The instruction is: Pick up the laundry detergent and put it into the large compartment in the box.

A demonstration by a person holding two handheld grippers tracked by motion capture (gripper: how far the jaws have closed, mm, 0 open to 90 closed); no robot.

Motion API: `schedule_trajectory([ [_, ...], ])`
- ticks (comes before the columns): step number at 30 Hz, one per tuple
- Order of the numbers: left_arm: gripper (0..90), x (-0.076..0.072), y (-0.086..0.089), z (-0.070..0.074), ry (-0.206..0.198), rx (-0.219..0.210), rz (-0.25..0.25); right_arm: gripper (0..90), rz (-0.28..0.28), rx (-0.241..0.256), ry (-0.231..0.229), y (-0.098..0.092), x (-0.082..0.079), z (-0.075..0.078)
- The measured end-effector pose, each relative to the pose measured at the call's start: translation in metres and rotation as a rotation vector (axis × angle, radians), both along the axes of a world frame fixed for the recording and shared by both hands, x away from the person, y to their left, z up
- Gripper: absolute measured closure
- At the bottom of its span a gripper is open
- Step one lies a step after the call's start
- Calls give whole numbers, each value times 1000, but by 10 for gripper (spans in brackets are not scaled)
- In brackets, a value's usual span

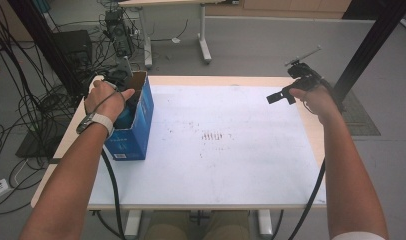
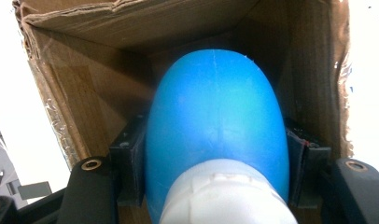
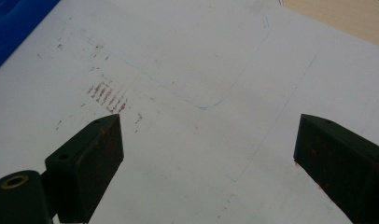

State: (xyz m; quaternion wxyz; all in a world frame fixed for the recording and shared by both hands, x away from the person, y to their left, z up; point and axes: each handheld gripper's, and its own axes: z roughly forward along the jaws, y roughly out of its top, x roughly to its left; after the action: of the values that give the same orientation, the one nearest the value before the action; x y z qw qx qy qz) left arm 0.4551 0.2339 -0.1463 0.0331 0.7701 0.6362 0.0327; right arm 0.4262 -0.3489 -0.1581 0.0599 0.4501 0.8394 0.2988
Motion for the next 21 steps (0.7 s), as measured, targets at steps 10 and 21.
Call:
schedule_trajectory([
  [10, 370, 0, -1, -1, 3, -2, -2, 82, 1, -2, 1, 1, 0, 0],
  [21, 370, 0, 0, -1, 1, -4, -5, 82, -4, -3, 3, 0, -1, -1],
])
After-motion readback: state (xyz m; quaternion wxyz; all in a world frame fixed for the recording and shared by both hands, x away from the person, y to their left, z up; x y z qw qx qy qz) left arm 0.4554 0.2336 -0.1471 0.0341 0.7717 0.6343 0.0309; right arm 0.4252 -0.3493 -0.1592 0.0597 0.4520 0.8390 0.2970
